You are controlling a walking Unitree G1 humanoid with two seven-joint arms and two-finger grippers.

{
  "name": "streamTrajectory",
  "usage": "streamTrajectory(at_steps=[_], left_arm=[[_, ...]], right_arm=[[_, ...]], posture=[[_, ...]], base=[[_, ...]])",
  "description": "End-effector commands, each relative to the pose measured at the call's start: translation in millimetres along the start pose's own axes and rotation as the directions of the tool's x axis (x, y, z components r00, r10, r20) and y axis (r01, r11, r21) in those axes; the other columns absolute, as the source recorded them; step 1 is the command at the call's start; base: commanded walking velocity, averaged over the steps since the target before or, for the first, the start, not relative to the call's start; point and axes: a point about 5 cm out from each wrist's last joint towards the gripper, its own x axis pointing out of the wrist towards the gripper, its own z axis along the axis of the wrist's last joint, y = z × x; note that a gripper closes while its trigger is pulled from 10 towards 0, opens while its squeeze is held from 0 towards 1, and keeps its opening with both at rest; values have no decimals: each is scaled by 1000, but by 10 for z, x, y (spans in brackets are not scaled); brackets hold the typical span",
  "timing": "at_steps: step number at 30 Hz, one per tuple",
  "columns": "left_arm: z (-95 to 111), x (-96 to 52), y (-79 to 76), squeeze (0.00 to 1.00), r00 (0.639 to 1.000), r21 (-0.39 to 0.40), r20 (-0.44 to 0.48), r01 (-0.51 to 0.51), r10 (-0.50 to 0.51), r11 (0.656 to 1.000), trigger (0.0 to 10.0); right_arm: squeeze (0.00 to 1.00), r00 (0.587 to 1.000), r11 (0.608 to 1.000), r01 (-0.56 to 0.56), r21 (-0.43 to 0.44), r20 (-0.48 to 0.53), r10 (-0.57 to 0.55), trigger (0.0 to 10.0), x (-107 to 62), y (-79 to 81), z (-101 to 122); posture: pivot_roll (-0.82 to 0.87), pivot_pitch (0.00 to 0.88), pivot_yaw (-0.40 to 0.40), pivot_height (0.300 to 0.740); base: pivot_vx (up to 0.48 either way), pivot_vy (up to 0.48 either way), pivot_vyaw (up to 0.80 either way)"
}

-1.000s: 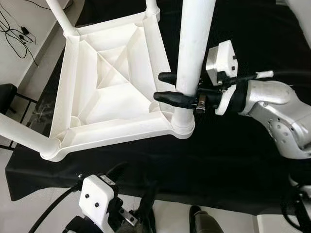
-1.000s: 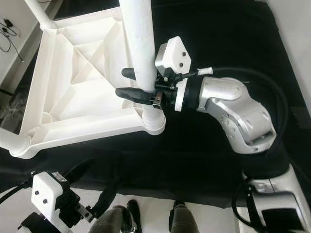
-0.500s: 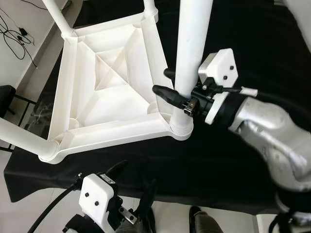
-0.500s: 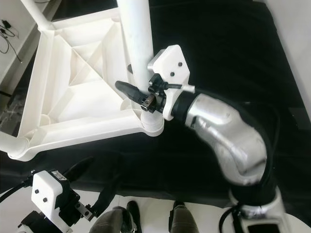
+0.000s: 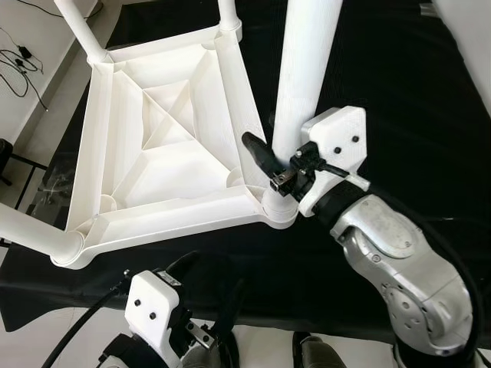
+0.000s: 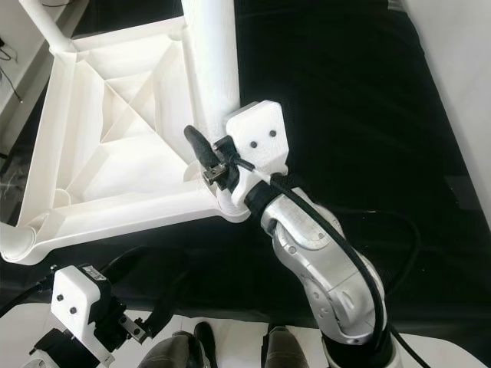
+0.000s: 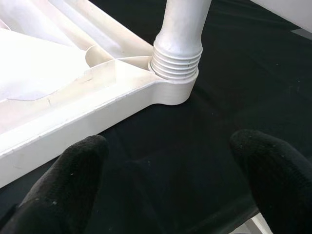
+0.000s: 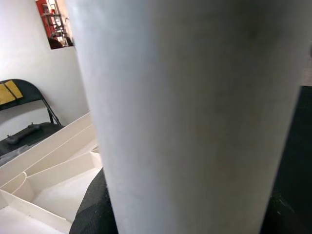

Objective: Building children table

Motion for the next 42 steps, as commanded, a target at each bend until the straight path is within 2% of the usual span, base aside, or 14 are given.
streamTrajectory(at_steps=[1,4,9,11,13,18,21,27,28,31,36,38,40,42], left_arm=[[-41,-23,47,0,999,31,-38,-16,17,999,10000],[135,69,218,0,998,141,22,-54,51,989,10000],[609,280,447,0,972,187,224,-117,74,975,10000],[609,280,447,0,972,187,224,-117,74,975,10000],[965,426,512,0,936,217,351,-107,25,970,10000],[1189,513,514,0,908,232,418,-75,-30,970,10000],[1421,677,468,0,870,230,464,62,-165,971,10000],[1578,810,462,0,837,174,485,191,-252,966,10000],[1631,867,438,0,819,126,486,279,-304,952,10000],[1710,932,390,0,791,153,460,378,-404,913,10000],[1821,1031,380,0,770,156,450,431,-452,889,10000],[1972,1168,416,0,750,152,430,488,-502,859,10000],[1972,1168,416,0,750,152,430,488,-502,859,10000],[2077,1279,466,0,745,145,412,514,-524,845,10000]], right_arm=[[0,915,994,95,57,-398,-64,10000,-14,-66,-717],[0,913,992,117,54,-400,-86,10000,1,-49,-734],[0,912,992,121,44,-400,-93,10000,42,-50,-768],[0,912,992,121,44,-400,-93,10000,42,-50,-768],[0,915,992,115,46,-395,-88,10000,78,-43,-781],[0,917,993,111,49,-391,-83,10000,101,-27,-789],[0,920,993,105,59,-384,-75,10000,124,21,-787],[0,926,993,100,66,-371,-69,10000,145,47,-770],[0,929,993,97,70,-363,-65,10000,161,60,-760],[0,934,993,91,77,-352,-58,10000,187,87,-743],[0,939,993,80,83,-340,-48,10000,204,113,-727],[0,943,994,70,89,-330,-37,10000,223,139,-710],[0,943,994,70,89,-330,-37,10000,223,139,-710],[0,946,994,62,93,-323,-29,10000,241,161,-703]], posture=[[-30,358,134,740],[-23,340,131,740],[-13,316,126,740],[-13,316,126,740],[-15,303,127,740],[-16,298,129,740],[-27,288,133,740],[-43,277,143,740],[-48,271,145,740],[-51,263,146,740],[-54,258,146,740],[-54,253,147,740],[-54,253,147,740],[-56,250,151,740]], base=[[0,0,0],[0,0,0],[0,0,0],[0,0,0],[0,0,0],[0,0,0],[0,0,0],[0,0,0],[0,0,0],[0,0,0],[0,0,0],[0,0,0],[0,0,0],[0,0,0]])
